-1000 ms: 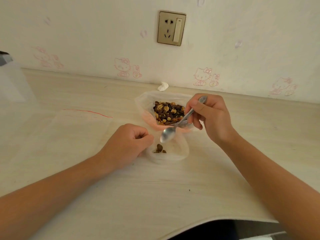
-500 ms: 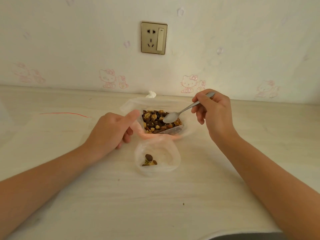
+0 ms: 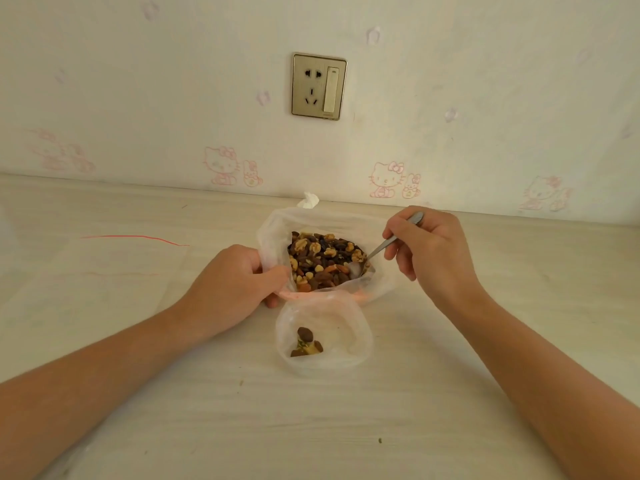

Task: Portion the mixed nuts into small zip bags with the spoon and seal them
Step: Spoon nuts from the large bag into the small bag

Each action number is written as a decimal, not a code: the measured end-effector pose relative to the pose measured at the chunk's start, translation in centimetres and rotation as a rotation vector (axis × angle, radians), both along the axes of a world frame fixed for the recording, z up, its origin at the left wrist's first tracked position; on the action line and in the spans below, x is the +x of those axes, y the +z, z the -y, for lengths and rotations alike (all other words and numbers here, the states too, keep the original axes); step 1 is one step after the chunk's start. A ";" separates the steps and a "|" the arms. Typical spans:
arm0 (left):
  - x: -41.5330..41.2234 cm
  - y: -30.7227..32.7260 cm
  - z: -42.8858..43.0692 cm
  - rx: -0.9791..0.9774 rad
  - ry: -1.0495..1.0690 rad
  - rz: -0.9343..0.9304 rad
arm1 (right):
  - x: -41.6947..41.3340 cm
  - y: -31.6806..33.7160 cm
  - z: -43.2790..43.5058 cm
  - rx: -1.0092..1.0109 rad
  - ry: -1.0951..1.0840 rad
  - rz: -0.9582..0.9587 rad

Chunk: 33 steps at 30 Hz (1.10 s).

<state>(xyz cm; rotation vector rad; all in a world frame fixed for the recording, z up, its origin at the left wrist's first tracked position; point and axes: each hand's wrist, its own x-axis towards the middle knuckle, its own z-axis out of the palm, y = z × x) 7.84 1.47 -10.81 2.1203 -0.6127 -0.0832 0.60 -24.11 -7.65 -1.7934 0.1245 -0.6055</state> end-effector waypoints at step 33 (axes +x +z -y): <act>-1.5 2.4 -1.9 0.142 -0.076 -0.303 | -0.4 -0.7 -1.0 0.539 0.063 -0.151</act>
